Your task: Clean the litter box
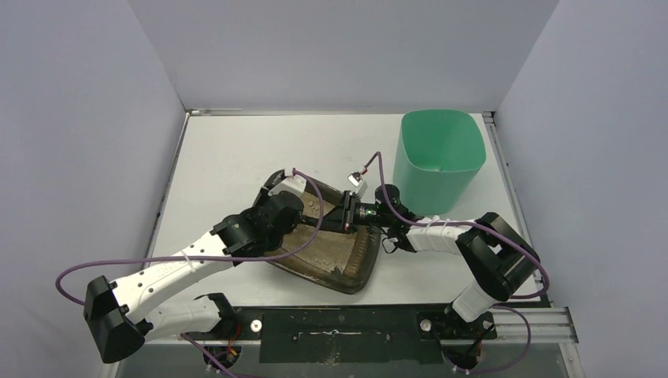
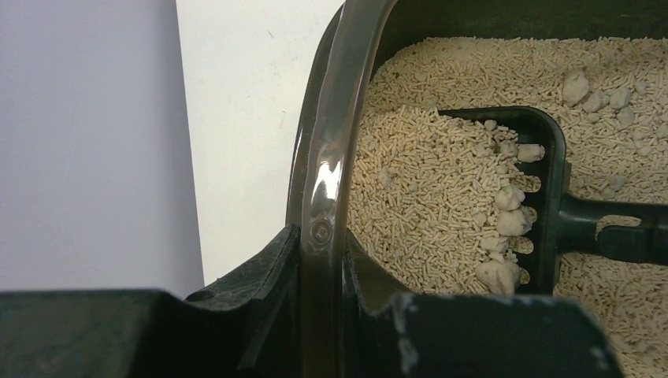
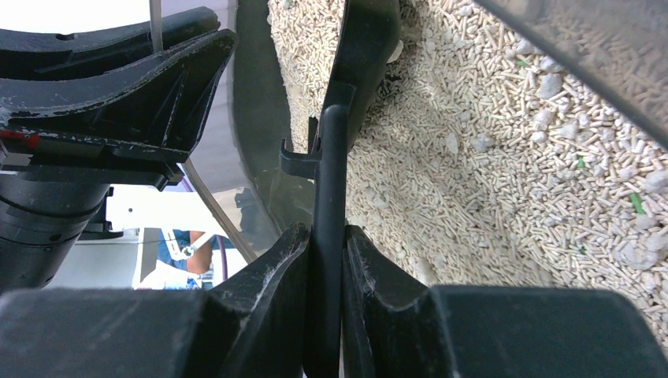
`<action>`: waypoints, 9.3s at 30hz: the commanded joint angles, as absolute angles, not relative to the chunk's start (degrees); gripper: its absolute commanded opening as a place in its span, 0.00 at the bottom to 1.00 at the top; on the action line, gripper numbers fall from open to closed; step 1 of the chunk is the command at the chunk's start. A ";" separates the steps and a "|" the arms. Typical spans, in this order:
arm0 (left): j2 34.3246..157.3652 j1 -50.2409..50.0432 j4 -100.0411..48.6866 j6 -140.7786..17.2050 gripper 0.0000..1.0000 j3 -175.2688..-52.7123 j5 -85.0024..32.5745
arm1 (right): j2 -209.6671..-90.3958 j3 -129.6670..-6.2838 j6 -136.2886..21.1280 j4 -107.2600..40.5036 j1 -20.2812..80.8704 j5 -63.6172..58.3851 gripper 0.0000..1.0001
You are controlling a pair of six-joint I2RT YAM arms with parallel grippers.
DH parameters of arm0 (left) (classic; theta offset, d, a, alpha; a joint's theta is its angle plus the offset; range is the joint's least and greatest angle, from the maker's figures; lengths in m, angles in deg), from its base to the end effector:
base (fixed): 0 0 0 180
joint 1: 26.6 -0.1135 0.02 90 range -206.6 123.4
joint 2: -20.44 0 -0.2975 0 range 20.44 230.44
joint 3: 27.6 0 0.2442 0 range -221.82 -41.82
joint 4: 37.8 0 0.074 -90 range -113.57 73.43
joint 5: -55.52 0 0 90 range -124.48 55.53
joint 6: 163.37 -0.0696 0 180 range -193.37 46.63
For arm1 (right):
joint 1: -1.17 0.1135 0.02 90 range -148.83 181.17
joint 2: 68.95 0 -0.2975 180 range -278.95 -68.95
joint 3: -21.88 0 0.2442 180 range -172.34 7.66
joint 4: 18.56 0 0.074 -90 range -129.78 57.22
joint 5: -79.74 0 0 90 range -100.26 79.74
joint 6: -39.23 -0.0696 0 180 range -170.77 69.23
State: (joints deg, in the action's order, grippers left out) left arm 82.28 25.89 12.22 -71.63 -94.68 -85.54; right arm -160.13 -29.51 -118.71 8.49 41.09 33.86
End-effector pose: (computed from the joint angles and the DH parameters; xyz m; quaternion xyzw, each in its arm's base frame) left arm 0.1686 -0.1307 0.3152 0.2073 0.8236 0.1960 0.4901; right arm 0.2256 0.2519 0.2273 -0.0522 0.7592 0.6404 0.1035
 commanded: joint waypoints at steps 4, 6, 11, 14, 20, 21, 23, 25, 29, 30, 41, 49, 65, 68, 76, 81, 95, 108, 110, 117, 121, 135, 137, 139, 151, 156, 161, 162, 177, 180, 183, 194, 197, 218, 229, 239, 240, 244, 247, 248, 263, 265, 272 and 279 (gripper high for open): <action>81.27 24.38 -0.96 -65.19 0.00 -96.15 -85.69 | -152.07 -24.90 -116.15 10.34 39.16 36.86 0.00; 81.72 23.92 -0.61 -64.45 0.00 -96.05 -85.32 | -150.16 -23.49 -115.99 9.99 38.18 37.31 0.00; 83.05 22.75 -0.15 -62.57 0.00 -95.87 -83.52 | -144.71 -21.60 -114.18 6.21 35.94 37.85 0.00; 83.31 22.08 0.01 -61.65 0.00 -95.72 -81.94 | -142.15 -20.39 -113.40 4.66 34.50 38.60 0.00; 83.90 20.66 -0.32 -61.05 0.00 -94.88 -78.69 | -137.63 -17.25 -114.41 4.51 29.18 40.42 0.00; 84.20 20.49 -0.28 -60.86 0.00 -94.83 -78.50 | -137.15 -16.88 -114.59 4.80 28.66 40.52 0.00; 85.05 19.89 0.00 -60.55 0.00 -94.73 -78.21 | -136.87 -16.48 -114.96 5.93 28.55 41.17 0.00; 86.02 19.25 0.15 -60.26 0.00 -94.74 -77.78 | -136.62 -16.15 -114.92 4.76 27.31 41.08 0.00; 88.18 17.44 -0.10 -59.63 0.00 -94.47 -75.90 | -136.59 -12.70 -120.17 14.01 26.20 42.15 0.00; 88.87 16.85 -0.06 -59.39 0.00 -94.53 -75.04 | -137.18 -12.86 -120.35 14.85 26.23 43.45 0.00; 94.18 13.63 0.95 -57.46 0.23 -95.69 -69.68 | -139.49 -7.96 -126.50 25.70 25.51 41.94 0.00; 93.04 13.22 1.21 -57.55 0.41 -95.48 -69.86 | -139.82 -9.15 -124.79 23.17 25.82 43.37 0.00; 87.71 13.20 -0.06 -56.52 0.77 -94.52 -71.32 | -132.04 -5.28 -125.42 16.05 22.66 36.01 0.00; 86.38 13.22 -0.13 -56.25 0.79 -94.07 -71.81 | -133.91 -7.39 -123.93 15.61 24.41 38.81 0.00; 83.09 13.22 -0.58 -56.01 0.84 -93.61 -73.23 | -129.62 -5.04 -124.06 13.31 22.42 33.94 0.00; 81.97 13.25 -0.63 -56.13 0.86 -93.32 -73.62 | -128.96 -6.16 -122.76 11.34 22.91 34.35 0.00; 81.36 13.28 -0.50 -55.79 0.90 -93.49 -73.67 | -128.68 -0.66 -130.00 21.05 22.69 30.99 0.00; 80.95 13.30 -0.62 -55.52 0.96 -93.45 -73.29 | -129.63 -1.28 -131.17 24.55 25.17 32.69 0.00; 80.98 13.31 -0.56 -55.45 0.97 -93.34 -73.00 | -131.67 -4.81 -128.82 23.35 27.79 35.51 0.00; 80.78 13.35 -0.46 -55.68 0.97 -93.29 -72.97 | -132.29 -4.91 -130.39 23.97 27.00 36.50 0.00; 80.72 13.35 -0.31 -55.79 0.97 -93.49 -72.97 | -132.07 -2.06 -134.09 27.53 23.95 36.15 0.00; 79.97 13.56 -0.14 -55.70 0.97 -93.17 -73.29 | -131.46 -5.07 -130.67 21.27 26.59 37.47 0.00; 79.87 13.63 -0.11 -55.69 0.97 -93.36 -73.44 | -129.12 -3.38 -129.96 14.73 23.81 35.02 0.00; 79.73 13.64 -0.20 -55.70 0.97 -93.41 -73.39 | -128.81 -1.35 -133.03 21.21 23.58 34.64 0.00; 79.41 14.04 -0.01 -55.70 0.97 -93.34 -73.83 | -127.72 -2.43 -131.98 17.20 23.00 34.54 0.00; 79.43 14.14 0.10 -55.78 0.97 -93.38 -74.04 | -126.17 -3.14 -129.78 12.64 22.60 33.98 0.00; 79.31 14.31 0.10 -55.84 0.97 -93.22 -74.29 | -124.80 -5.61 -127.58 9.11 22.92 34.88 0.00; 79.41 14.35 0.07 -55.93 0.97 -93.22 -74.23 | -124.38 -5.80 -127.27 8.50 22.88 34.91 0.00; 79.16 14.35 -0.09 -56.31 0.97 -93.48 -73.35 | -114.28 -17.80 -123.40 -10.84 22.11 23.20 0.00; 78.86 14.35 -0.05 -56.38 0.97 -93.59 -72.92 | -112.34 -21.07 -123.67 -14.86 22.04 19.13 0.00; 78.21 14.36 0.06 -56.48 0.97 -93.66 -72.63 | -110.77 -23.81 -124.52 -18.69 21.76 14.08 0.00; 73.81 14.45 0.62 -56.79 0.97 -93.07 -72.14 | -106.41 -32.70 -124.21 -28.95 21.65 -1.89 0.00; 73.38 14.44 0.60 -56.90 0.97 -93.04 -71.64 | -105.77 -36.29 -121.58 -33.94 21.67 -6.46 0.00; 72.72 14.36 0.62 -57.46 0.97 -93.30 -70.07 | -111.25 -57.90 -86.10 -67.62 21.66 -32.15 0.00; 72.68 14.16 0.51 -57.55 0.97 -93.30 -69.48 | -116.38 -61.22 -58.70 -68.53 21.71 -32.85 0.00; 72.43 14.15 0.52 -57.63 0.97 -93.24 -69.13 | -121.64 -64.23 -31.40 -71.04 22.68 -32.94 0.00; 72.59 14.18 0.60 -57.63 0.97 -93.26 -69.05 | -121.99 -64.24 -29.23 -71.07 23.13 -34.10 0.00; 72.92 14.07 0.76 -57.56 0.97 -93.32 -69.02 | -123.60 -64.06 -20.32 -71.02 26.80 -40.52 0.00; 73.29 14.01 0.82 -57.57 0.97 -93.37 -68.95 | -125.33 -64.80 -14.08 -71.38 31.38 -47.56 0.00; 73.44 14.01 0.88 -57.63 0.97 -93.39 -68.96 | -126.04 -65.30 -12.90 -71.83 32.79 -49.68 0.00; 76.10 13.94 3.50 -55.20 0.97 -94.38 -69.87 | -128.28 -74.79 -21.70 -70.86 42.94 -49.60 0.00; 77.15 13.96 4.32 -53.67 0.97 -94.76 -69.81 | -127.75 -76.18 -25.45 -70.25 43.00 -44.66 0.00; 80.86 13.41 7.73 -47.60 0.97 -94.81 -69.72 | -126.45 -78.30 -38.24 -69.23 43.00 -26.28 0.00; 85.44 12.24 10.66 -41.28 0.97 -92.80 -67.35 | -127.99 -79.71 -45.68 -72.67 43.00 -12.11 0.00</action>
